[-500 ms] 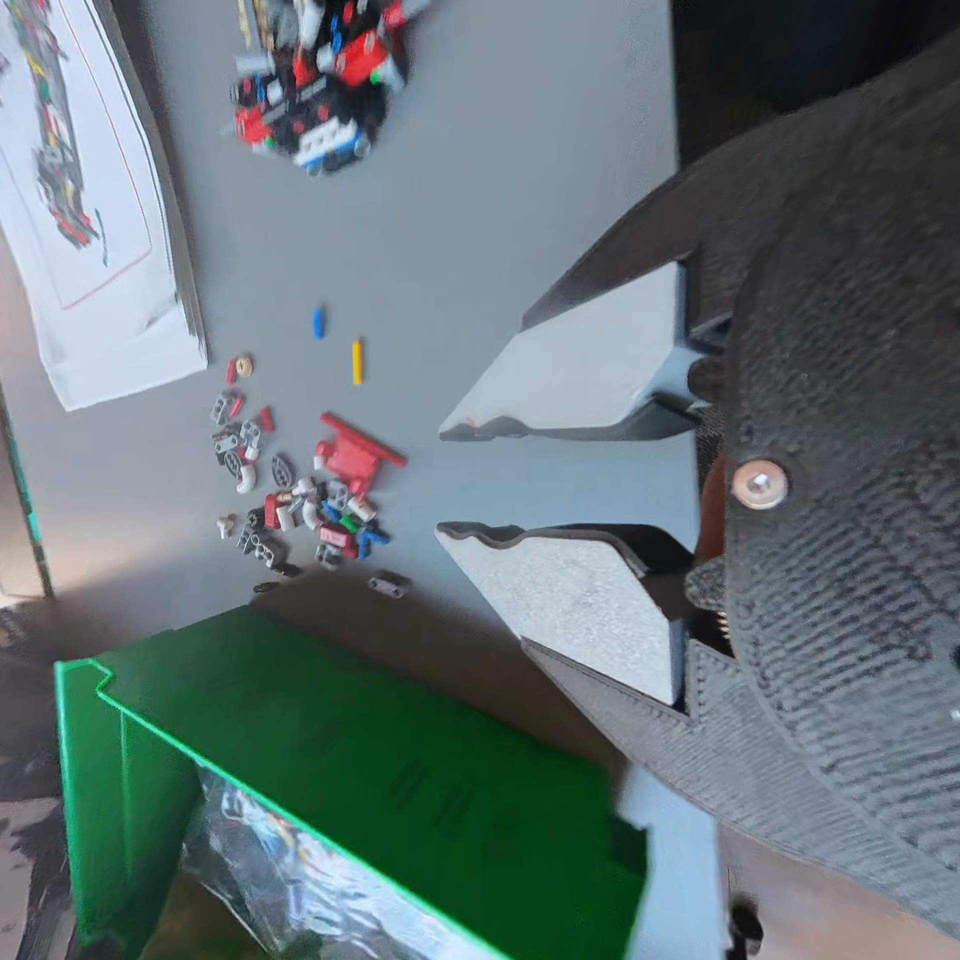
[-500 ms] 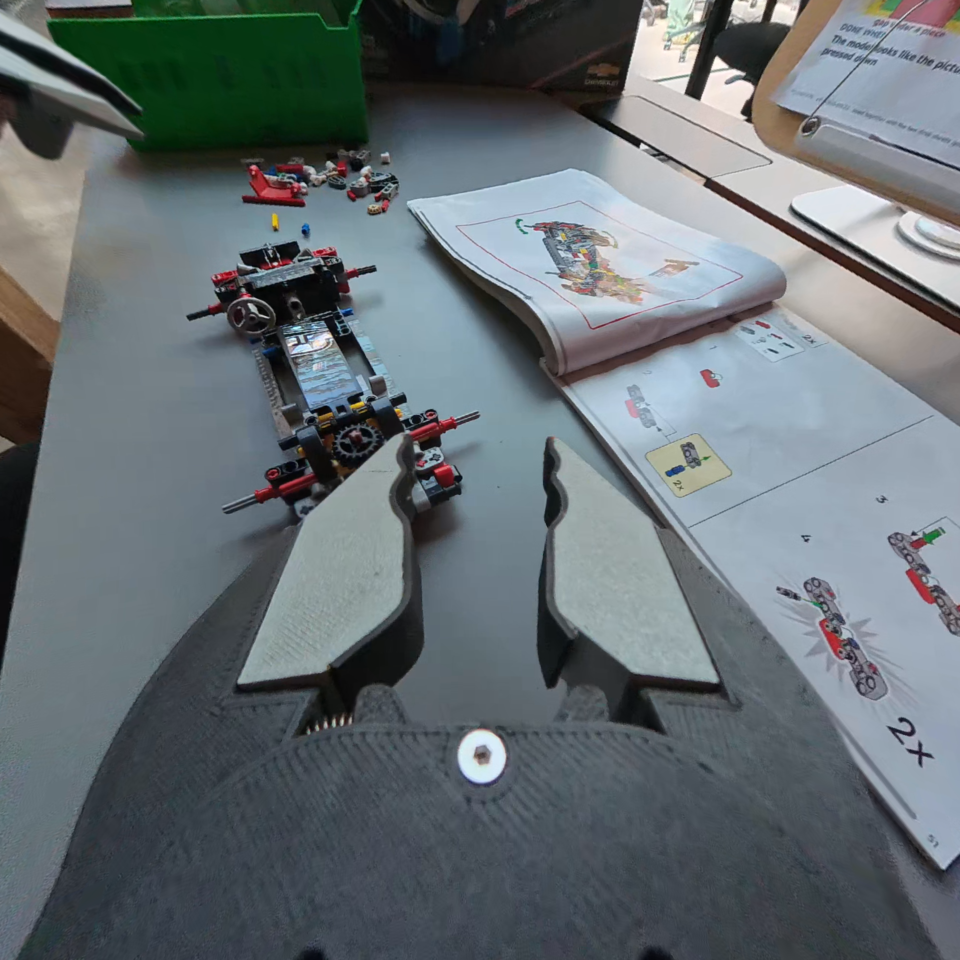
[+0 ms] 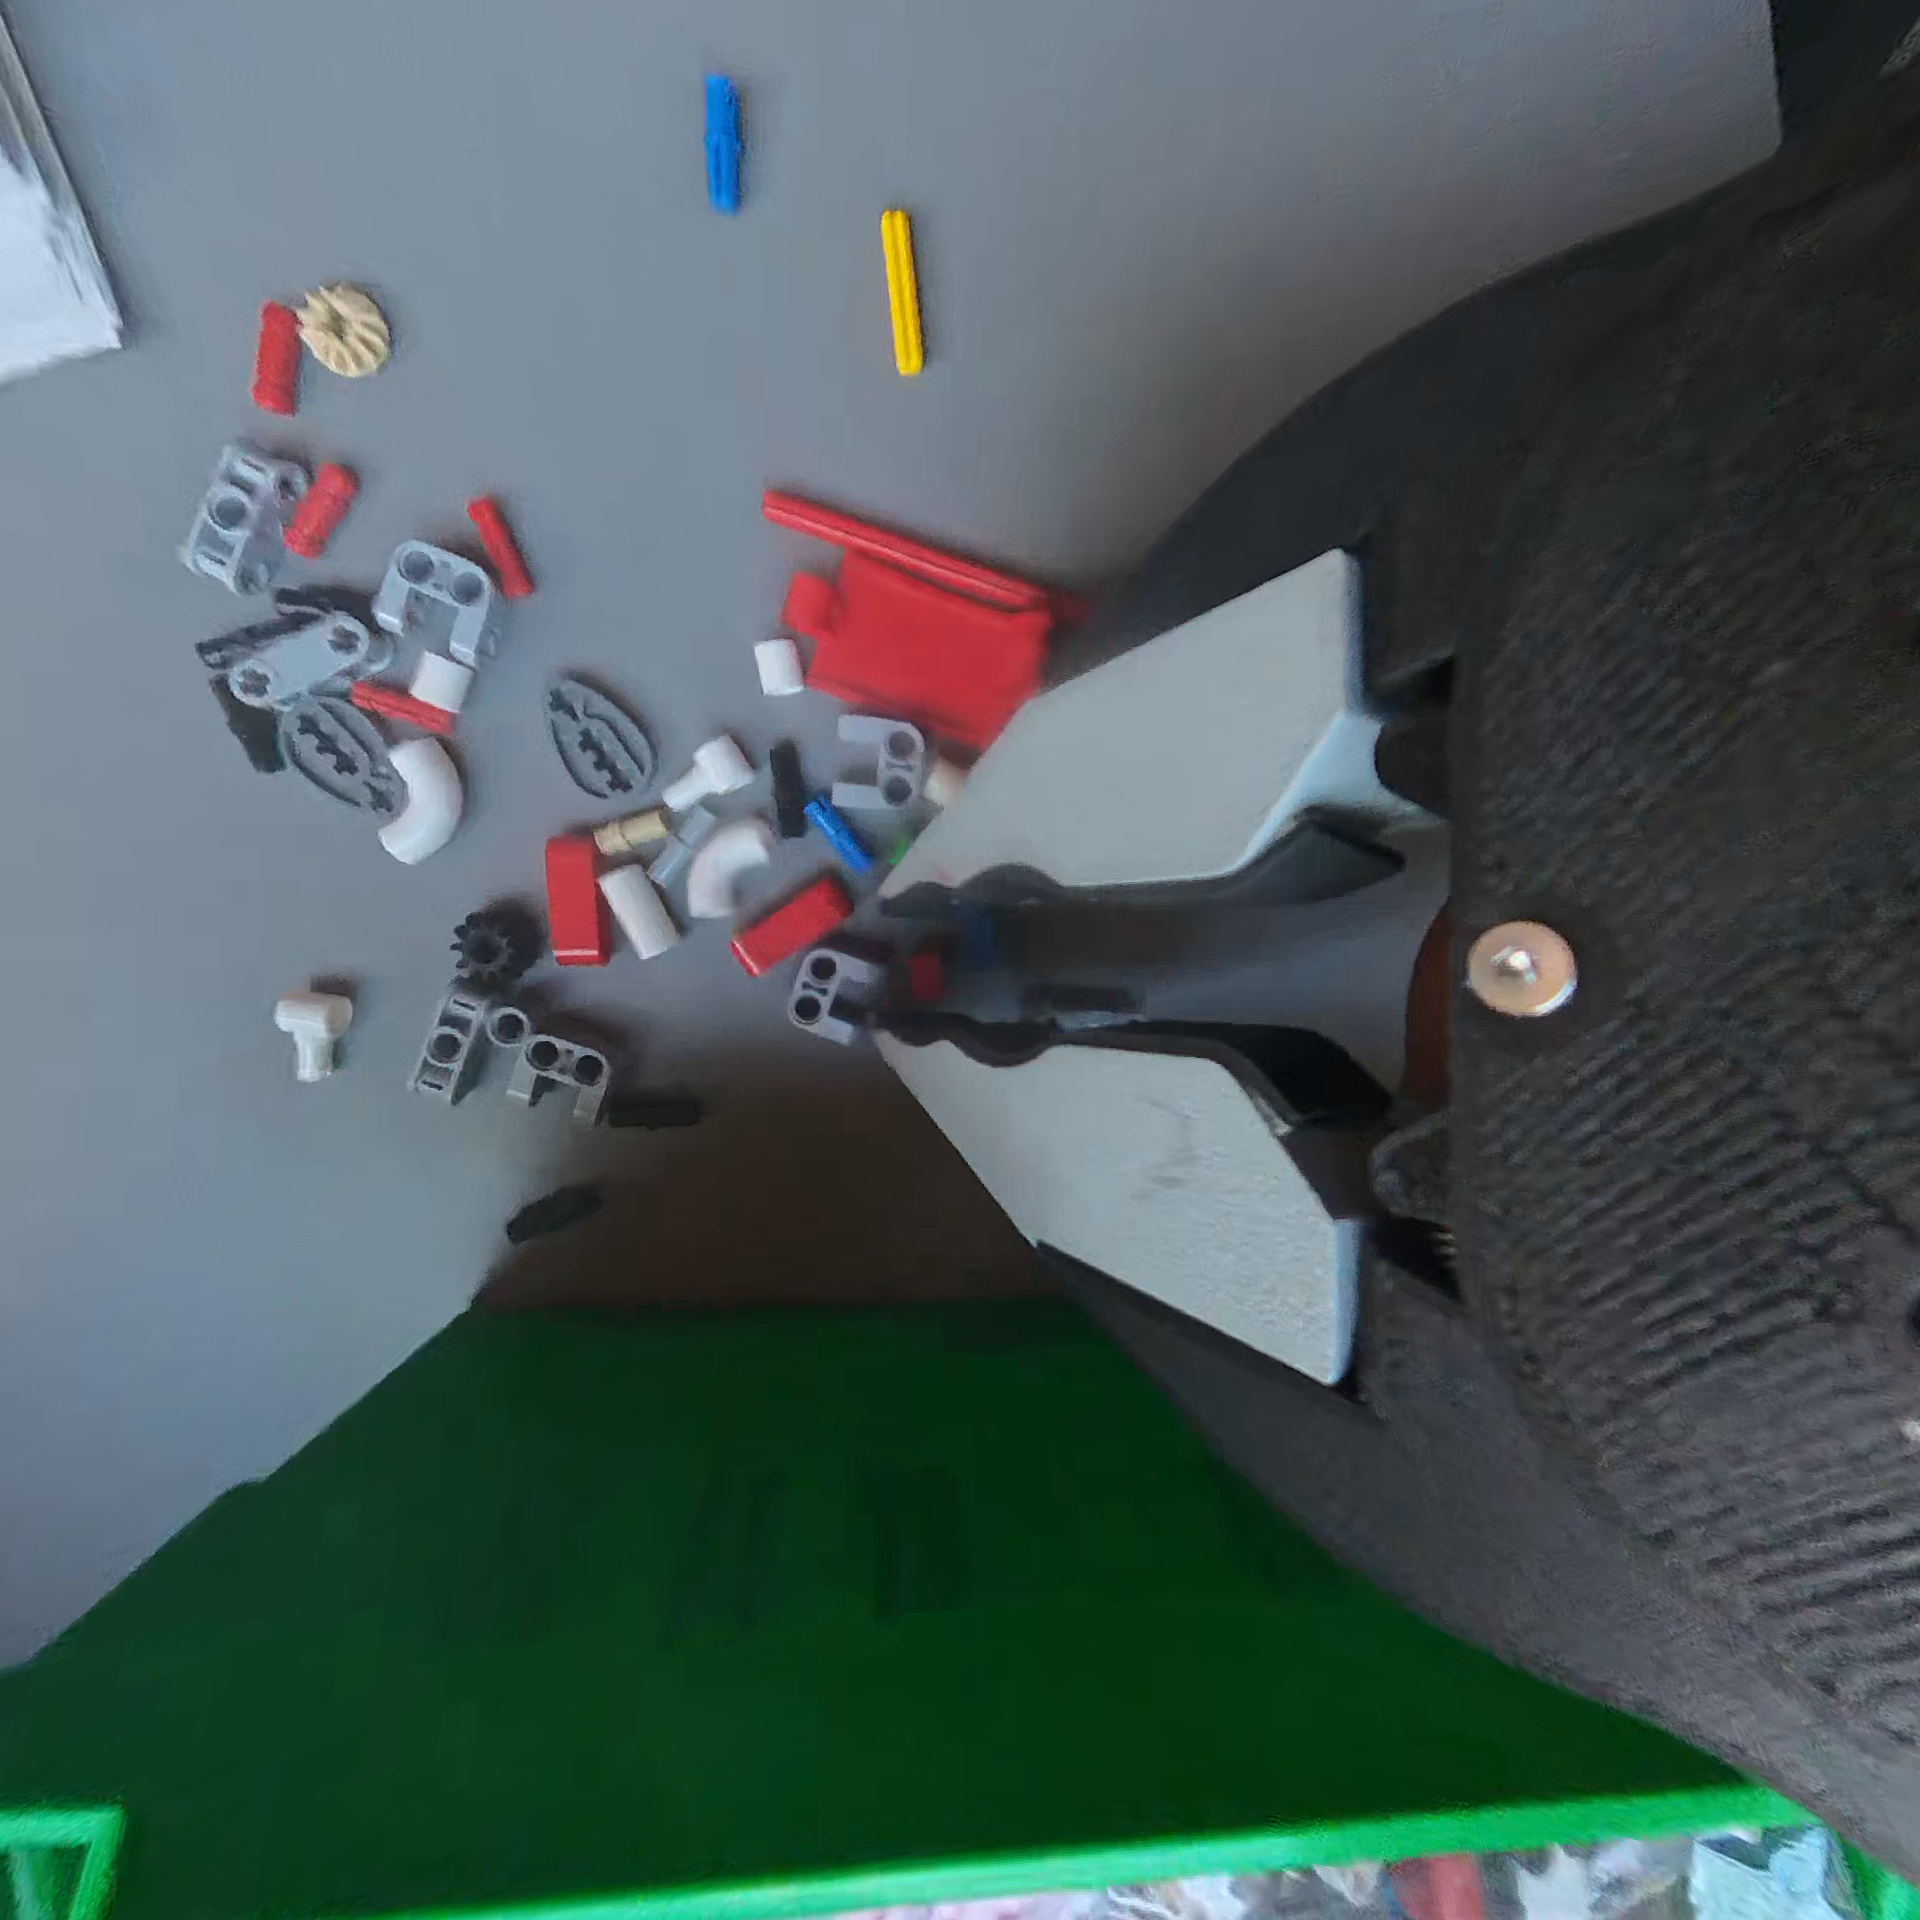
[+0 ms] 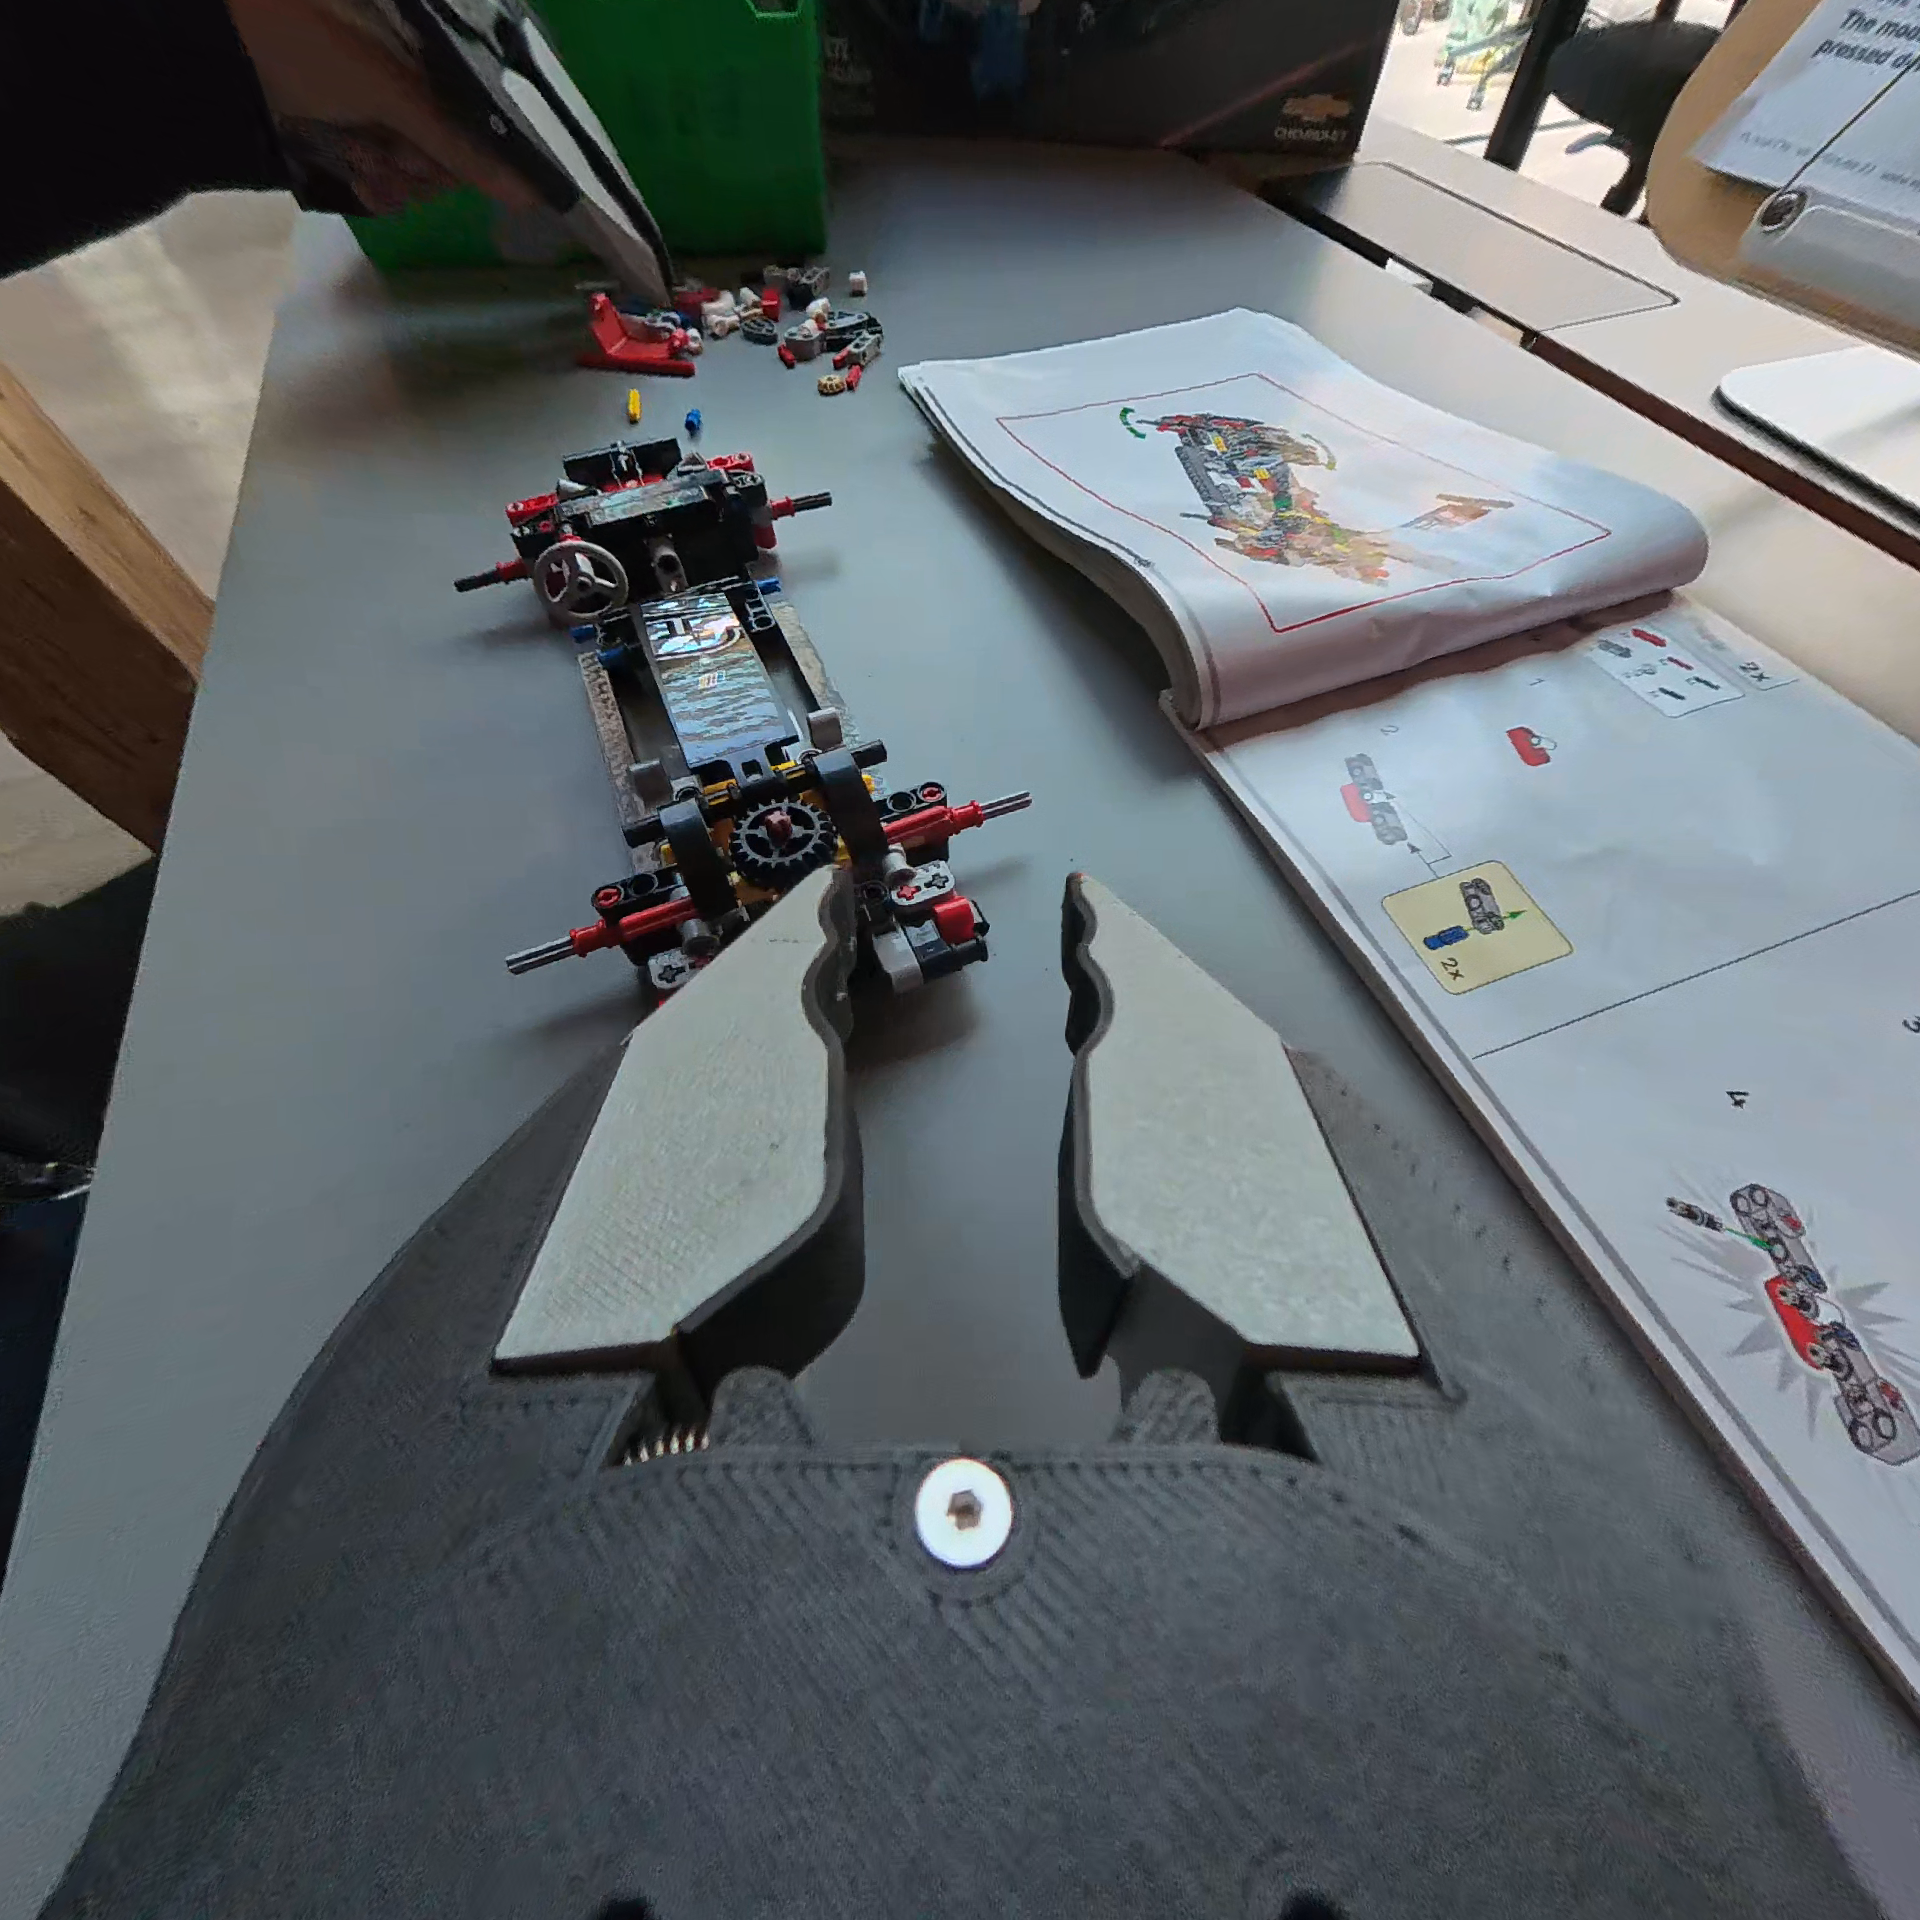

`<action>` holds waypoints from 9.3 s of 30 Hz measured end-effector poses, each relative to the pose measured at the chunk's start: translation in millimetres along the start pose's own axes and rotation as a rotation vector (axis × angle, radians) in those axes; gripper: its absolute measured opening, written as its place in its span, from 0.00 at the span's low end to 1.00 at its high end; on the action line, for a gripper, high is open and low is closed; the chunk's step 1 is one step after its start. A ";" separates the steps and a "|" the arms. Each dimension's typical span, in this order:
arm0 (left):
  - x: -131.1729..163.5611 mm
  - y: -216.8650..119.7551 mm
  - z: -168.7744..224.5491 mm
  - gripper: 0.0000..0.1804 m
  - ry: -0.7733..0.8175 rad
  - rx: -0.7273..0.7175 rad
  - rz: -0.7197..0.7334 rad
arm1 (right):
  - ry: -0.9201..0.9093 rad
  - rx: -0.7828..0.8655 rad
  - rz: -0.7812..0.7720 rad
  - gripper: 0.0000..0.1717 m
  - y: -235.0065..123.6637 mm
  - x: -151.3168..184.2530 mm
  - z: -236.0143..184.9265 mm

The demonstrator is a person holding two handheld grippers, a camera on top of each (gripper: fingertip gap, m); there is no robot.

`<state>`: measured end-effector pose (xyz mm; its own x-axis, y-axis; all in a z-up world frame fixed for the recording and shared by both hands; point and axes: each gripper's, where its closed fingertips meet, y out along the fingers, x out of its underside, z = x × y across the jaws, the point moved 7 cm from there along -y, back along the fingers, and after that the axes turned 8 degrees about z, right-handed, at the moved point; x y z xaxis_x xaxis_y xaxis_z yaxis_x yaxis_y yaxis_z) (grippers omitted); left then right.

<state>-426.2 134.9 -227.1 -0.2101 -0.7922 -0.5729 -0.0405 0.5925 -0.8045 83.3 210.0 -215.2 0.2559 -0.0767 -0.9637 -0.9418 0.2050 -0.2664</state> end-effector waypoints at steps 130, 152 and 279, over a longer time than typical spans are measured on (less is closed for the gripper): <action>-150.0 -72.3 359.4 0.07 -0.052 0.819 0.574 | 0.118 -0.067 -0.472 0.01 -20.2 32.8 11.5; -228.2 36.4 285.8 0.29 0.330 0.250 0.331 | 0.084 0.165 -0.301 0.12 25.4 -45.6 112.2; -115.9 -47.7 58.3 0.17 0.202 -0.079 0.007 | -0.012 0.246 -0.012 0.09 75.4 -25.3 172.8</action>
<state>-343.0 190.0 -131.4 -0.4016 -0.7475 -0.5292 -0.1131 0.6139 -0.7813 43.5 396.0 -214.3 0.2706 -0.0691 -0.9602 -0.8578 0.4354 -0.2730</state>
